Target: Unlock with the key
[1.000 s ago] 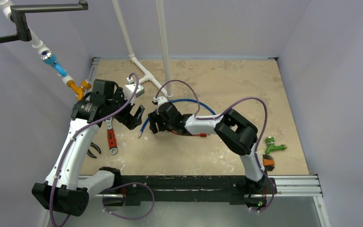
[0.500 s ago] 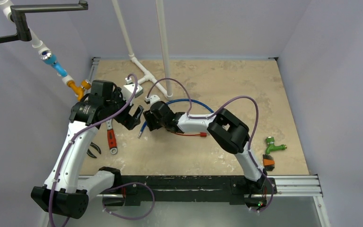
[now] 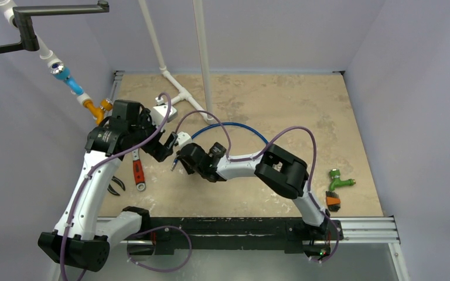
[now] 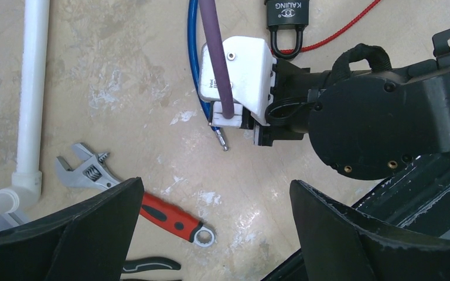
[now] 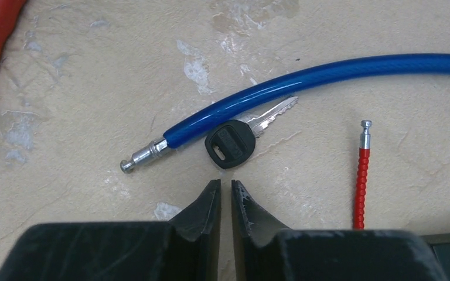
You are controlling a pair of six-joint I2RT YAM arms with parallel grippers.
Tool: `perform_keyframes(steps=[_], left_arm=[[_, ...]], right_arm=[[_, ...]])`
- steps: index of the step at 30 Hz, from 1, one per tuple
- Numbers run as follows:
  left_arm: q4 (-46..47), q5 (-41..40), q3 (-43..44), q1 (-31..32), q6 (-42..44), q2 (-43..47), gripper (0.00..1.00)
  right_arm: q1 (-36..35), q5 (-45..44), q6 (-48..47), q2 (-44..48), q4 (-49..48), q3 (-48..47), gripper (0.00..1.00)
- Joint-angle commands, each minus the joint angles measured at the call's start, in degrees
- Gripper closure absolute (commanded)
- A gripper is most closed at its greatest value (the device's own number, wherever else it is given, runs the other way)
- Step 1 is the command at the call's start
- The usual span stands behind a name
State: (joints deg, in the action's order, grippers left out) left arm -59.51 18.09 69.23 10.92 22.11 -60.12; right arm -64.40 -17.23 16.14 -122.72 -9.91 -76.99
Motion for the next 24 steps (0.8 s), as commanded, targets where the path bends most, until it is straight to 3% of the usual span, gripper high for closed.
perform_keyframes(steps=[1, 6, 12, 14, 24], left_arm=[[-0.61, -0.47, 2.35, -0.46, 1.08, 1.59, 0.03], [-1.04, -0.77, 2.65, -0.46, 1.75, 2.04, 0.03], [-0.92, -0.79, 2.97, -0.53, 1.68, 2.08, 0.03], [-0.92, -0.83, 3.06, -0.55, 1.72, 2.02, 0.03], [-0.79, -0.9, 3.11, -0.94, 1.97, 2.1, 0.03]], right_arm=[[0.11, -2.43, -1.18, -0.49, 6.77, 3.03, 0.96], [0.29, -2.22, -0.93, 3.89, 3.83, 6.47, 0.99], [3.56, 4.66, 3.52, 6.04, 2.16, 4.66, 0.6], [4.12, 7.1, 4.34, 4.99, 2.28, 2.2, 0.52], [4.2, 8.95, 5.1, -1.78, 4.92, -6.4, 0.51]])
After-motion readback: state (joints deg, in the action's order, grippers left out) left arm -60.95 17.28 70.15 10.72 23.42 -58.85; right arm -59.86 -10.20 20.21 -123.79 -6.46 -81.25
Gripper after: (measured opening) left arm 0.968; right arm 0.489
